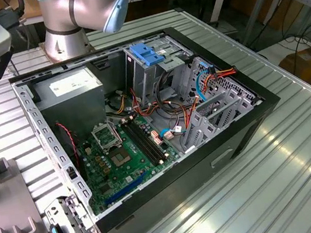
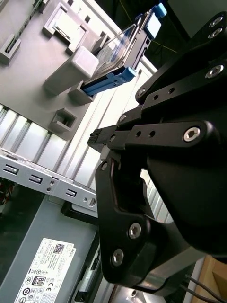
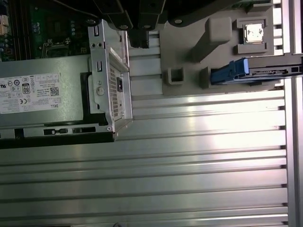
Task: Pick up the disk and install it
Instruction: 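Reach for the disk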
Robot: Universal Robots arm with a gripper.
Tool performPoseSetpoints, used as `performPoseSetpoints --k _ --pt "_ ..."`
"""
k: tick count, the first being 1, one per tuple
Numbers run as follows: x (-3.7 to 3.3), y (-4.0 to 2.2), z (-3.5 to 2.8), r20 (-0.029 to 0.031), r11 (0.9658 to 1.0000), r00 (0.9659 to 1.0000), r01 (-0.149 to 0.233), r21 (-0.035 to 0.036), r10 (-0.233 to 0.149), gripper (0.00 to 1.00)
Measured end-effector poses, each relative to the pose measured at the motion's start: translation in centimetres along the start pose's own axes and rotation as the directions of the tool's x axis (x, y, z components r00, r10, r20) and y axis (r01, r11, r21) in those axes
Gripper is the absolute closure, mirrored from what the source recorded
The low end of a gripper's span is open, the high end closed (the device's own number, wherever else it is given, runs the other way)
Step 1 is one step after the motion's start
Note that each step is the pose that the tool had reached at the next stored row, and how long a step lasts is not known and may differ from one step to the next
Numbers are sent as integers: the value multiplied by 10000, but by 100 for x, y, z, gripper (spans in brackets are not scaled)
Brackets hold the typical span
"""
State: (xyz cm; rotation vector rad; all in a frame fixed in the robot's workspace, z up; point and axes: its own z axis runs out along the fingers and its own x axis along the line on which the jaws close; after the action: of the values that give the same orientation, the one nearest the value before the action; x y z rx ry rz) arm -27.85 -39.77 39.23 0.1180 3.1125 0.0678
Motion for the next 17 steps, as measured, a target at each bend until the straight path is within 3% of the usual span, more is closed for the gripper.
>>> performPoseSetpoints --k 17 --pt "269 -20 -5 1 10000 10000 0 -1 0 89"
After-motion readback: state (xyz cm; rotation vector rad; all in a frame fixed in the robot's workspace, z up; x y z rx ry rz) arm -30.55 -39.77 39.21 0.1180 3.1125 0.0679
